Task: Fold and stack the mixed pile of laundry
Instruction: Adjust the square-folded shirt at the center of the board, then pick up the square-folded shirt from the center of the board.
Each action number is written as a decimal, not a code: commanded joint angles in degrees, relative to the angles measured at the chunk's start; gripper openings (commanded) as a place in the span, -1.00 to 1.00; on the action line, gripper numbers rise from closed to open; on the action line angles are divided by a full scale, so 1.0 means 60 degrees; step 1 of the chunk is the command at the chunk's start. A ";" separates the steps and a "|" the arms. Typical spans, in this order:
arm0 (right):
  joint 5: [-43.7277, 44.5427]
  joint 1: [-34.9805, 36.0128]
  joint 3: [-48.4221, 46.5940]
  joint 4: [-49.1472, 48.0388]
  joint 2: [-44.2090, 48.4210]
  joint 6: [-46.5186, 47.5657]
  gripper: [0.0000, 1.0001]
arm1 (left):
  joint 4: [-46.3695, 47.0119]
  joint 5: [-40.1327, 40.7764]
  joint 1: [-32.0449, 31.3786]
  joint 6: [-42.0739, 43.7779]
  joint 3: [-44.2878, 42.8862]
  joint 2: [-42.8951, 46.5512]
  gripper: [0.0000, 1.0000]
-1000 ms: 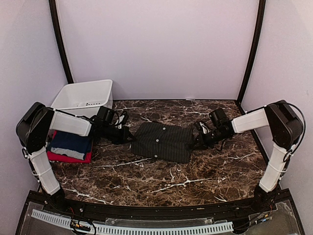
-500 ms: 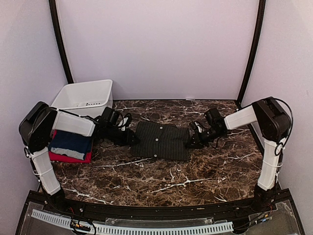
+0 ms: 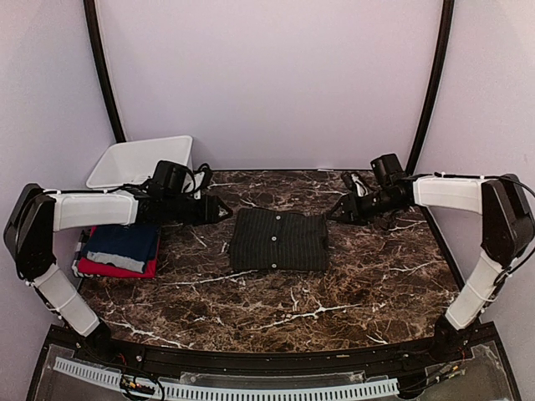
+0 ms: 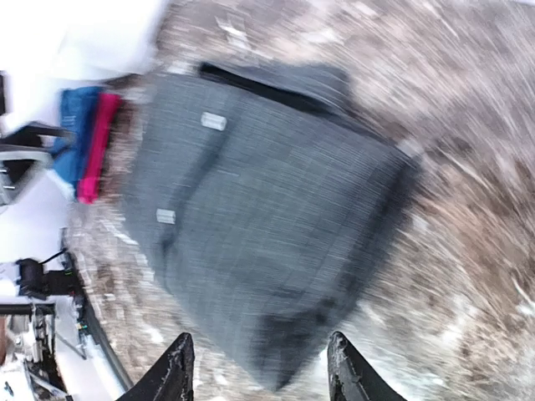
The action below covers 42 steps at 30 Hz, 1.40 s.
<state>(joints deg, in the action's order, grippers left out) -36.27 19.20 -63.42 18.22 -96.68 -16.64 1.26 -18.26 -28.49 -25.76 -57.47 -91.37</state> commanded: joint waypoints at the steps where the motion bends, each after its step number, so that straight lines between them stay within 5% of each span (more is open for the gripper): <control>1: -0.1116 0.0555 -0.0140 -0.0902 -0.0122 -0.0782 0.03 | 0.0314 -0.1393 -0.0682 0.0342 -0.0451 -0.0610 0.10; 6: -0.2463 0.1337 -0.0127 -0.2698 -0.1471 -0.1954 0.00 | 0.1236 -0.2154 -0.1077 -0.0131 -0.0771 -0.1868 0.08; 12: -0.2301 0.0974 0.0370 -0.2923 -0.2838 -0.1729 -0.01 | 0.2002 -0.2138 -0.0868 -0.0671 -0.0263 -0.2927 0.07; 20: -0.1815 0.0359 0.1489 -0.2365 -0.2003 -0.0846 -0.04 | 0.2022 -0.1642 -0.0508 -0.0523 0.1056 -0.2346 0.08; 26: -0.1623 0.0224 0.1850 -0.1810 0.0676 -0.0818 -0.02 | 0.0641 0.1187 -0.1749 0.1617 0.0621 -0.0099 0.52; 29: -0.1594 -0.0051 0.2141 -0.1728 0.1273 -0.1025 -0.02 | 0.1303 0.1396 -0.2057 0.2280 0.0631 0.0353 0.89; 31: -0.1560 -0.0232 0.2427 -0.1785 0.1529 -0.1215 -0.02 | 0.1547 0.0843 -0.2248 0.2703 0.0350 0.0166 0.97; 39: -0.1708 -0.0667 0.3348 -0.2257 0.2105 -0.1718 0.01 | 0.0935 0.3413 -0.4746 0.6582 -0.1778 -0.1969 0.96; 42: -0.1850 -0.0811 0.3603 -0.2488 0.2102 -0.1876 0.01 | 0.0903 0.3869 -0.5283 0.7894 -0.2303 -0.2859 0.81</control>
<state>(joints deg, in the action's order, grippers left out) -46.50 15.40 -43.44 6.24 -85.80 -26.11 9.23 -2.66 -56.07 6.50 -67.96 -103.07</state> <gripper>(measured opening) 0.505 0.949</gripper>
